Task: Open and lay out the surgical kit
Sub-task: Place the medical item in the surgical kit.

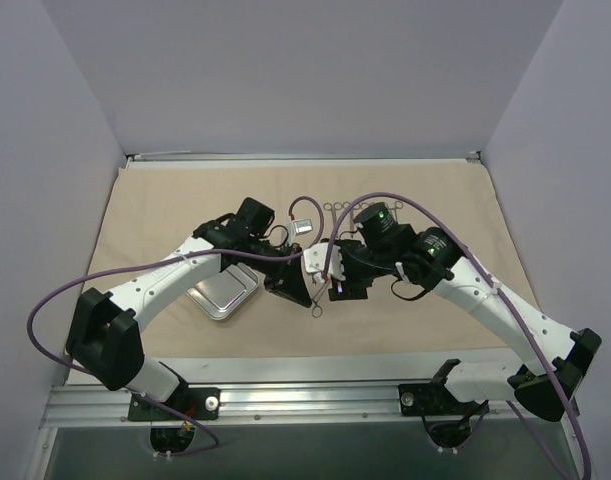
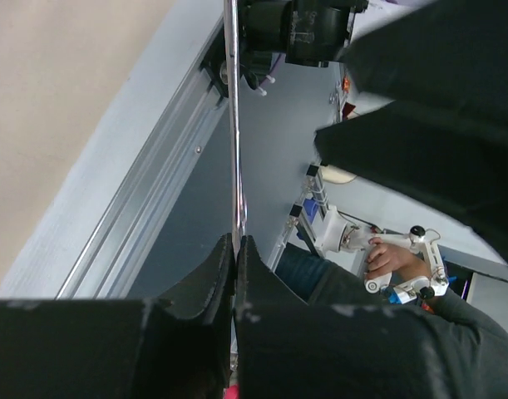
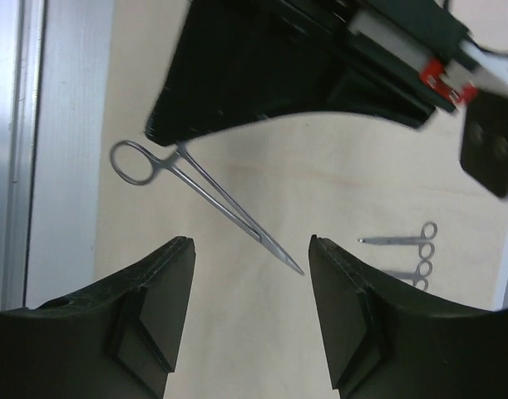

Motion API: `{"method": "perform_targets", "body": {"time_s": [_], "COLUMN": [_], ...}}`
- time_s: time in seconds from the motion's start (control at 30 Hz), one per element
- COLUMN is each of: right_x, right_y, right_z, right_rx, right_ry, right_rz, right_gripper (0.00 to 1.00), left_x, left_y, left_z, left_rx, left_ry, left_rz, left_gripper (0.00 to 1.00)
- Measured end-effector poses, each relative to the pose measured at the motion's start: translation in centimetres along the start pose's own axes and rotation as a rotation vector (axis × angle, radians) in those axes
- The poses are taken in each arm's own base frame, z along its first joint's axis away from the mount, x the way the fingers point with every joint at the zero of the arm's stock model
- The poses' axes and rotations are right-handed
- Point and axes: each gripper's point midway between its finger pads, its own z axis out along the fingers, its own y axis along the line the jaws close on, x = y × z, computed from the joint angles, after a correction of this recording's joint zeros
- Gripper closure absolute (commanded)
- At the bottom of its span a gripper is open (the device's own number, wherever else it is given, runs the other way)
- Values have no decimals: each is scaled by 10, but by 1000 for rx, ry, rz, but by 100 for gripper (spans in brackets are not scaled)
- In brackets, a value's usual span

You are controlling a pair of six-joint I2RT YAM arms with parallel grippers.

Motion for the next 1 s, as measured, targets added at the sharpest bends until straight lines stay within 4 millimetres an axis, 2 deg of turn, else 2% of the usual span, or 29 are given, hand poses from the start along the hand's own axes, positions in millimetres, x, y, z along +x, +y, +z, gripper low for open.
{"method": "perform_targets", "body": {"time_s": [0.23, 0.43, 0.73, 0.83, 0.87, 0.93, 0.97, 1.0], "right_x": [-13, -9, 10, 13, 14, 18, 20, 21], "right_y": [39, 43, 45, 41, 39, 39, 43, 43], "right_z": [16, 17, 24, 27, 29, 30, 32, 33], "right_rx": [-142, -154, -146, -131, -123, -125, -140, -137], "right_ry": [25, 60, 149, 165, 171, 182, 189, 194], "right_rz": [-127, -173, -255, -275, -281, -299, -308, -313], "right_gripper": [49, 57, 58, 70, 85, 100, 100, 100], "left_x": [11, 15, 13, 12, 12, 9, 6, 5], "left_y": [-9, -11, -20, -21, -20, -18, -17, -15], "left_z": [10, 11, 5, 6, 7, 8, 7, 8], "left_rx": [14, 18, 25, 26, 27, 23, 22, 17], "left_ry": [42, 55, 73, 89, 93, 98, 92, 91], "left_rz": [7, 10, 46, 48, 47, 51, 55, 55], "left_gripper": [98, 98, 98, 98, 98, 97, 82, 73]}}
